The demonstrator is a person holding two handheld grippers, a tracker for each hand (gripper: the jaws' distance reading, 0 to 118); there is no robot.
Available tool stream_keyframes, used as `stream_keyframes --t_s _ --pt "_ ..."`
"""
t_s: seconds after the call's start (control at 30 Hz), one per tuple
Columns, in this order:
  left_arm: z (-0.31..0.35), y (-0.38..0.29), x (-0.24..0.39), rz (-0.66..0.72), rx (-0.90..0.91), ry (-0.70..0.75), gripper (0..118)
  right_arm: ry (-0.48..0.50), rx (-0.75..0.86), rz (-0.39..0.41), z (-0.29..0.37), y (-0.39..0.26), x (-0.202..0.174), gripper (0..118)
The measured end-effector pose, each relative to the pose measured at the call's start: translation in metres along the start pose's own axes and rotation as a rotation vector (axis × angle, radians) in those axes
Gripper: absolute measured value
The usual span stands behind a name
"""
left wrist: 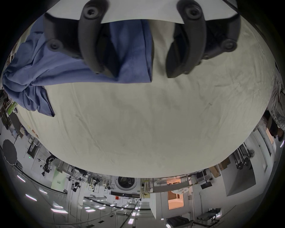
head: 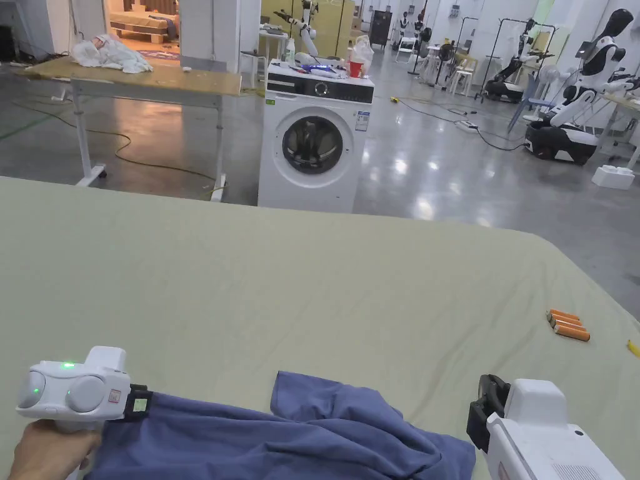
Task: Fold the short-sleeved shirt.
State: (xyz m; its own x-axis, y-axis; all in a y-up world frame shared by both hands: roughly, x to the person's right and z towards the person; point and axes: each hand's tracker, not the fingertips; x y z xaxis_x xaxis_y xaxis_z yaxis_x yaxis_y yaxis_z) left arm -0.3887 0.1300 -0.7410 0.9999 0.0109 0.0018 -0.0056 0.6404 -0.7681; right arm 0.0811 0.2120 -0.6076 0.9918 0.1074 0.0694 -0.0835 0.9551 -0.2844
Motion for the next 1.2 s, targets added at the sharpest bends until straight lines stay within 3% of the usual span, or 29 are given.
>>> stream_keyframes --t_s 0.1,0.13,0.17,0.37,0.4,0.43,0.5,0.53,0.63,0.77,0.8,0.87,0.9,1.0,1.1,1.2 --pt "0.003 -0.002 0.004 -0.021 0.011 -0.039 24 -0.008 -0.03 -0.019 -0.004 -0.007 0.004 3" --pt "0.005 -0.002 0.006 -0.043 0.009 -0.048 7 -0.01 -0.036 -0.021 -0.006 -0.009 0.004 3" --pt "0.008 -0.001 0.007 -0.067 0.008 -0.069 0 -0.009 -0.045 -0.023 -0.007 -0.01 0.005 3" --pt "0.037 0.004 -0.003 -0.083 0.087 -0.107 0 0.004 -0.214 -0.043 -0.035 -0.017 0.02 7" --pt "0.048 0.003 -0.003 -0.091 0.129 -0.108 0 0.013 -0.262 -0.063 -0.044 -0.019 0.025 14" --pt "0.057 0.002 -0.003 -0.096 0.158 -0.116 0 0.015 -0.304 -0.075 -0.053 -0.021 0.029 34" --pt "0.074 0.0 -0.004 -0.106 0.212 -0.126 0 0.05 -0.424 -0.057 -0.073 -0.028 0.032 60" --pt "0.082 -0.003 -0.003 -0.12 0.235 -0.117 0 0.05 -0.47 -0.049 -0.082 -0.032 0.032 66" --pt "0.094 -0.011 -0.003 -0.135 0.255 -0.115 0 0.044 -0.564 -0.015 -0.104 -0.048 0.03 66" --pt "0.099 -0.025 -0.003 -0.152 0.279 -0.1 0 0.084 -0.652 -0.081 -0.126 -0.068 0.029 65" --pt "0.098 -0.027 -0.005 -0.136 0.278 -0.106 0 0.102 -0.653 -0.089 -0.127 -0.071 0.028 59" --pt "0.097 -0.032 -0.007 -0.099 0.276 -0.107 0 0.135 -0.649 -0.076 -0.125 -0.077 0.023 21" --pt "0.096 -0.034 -0.007 -0.089 0.277 -0.105 0 0.153 -0.64 -0.074 -0.124 -0.079 0.02 11" --pt "0.094 -0.038 -0.009 -0.089 0.279 -0.1 0 0.137 -0.622 -0.048 -0.122 -0.08 0.021 8" --pt "0.097 -0.036 -0.012 -0.089 0.289 -0.099 0 0.146 -0.594 -0.135 -0.116 -0.071 0.032 5" --pt "0.109 -0.026 -0.015 -0.082 0.335 -0.099 0 0.12 -0.459 -0.086 -0.099 -0.047 0.036 5"
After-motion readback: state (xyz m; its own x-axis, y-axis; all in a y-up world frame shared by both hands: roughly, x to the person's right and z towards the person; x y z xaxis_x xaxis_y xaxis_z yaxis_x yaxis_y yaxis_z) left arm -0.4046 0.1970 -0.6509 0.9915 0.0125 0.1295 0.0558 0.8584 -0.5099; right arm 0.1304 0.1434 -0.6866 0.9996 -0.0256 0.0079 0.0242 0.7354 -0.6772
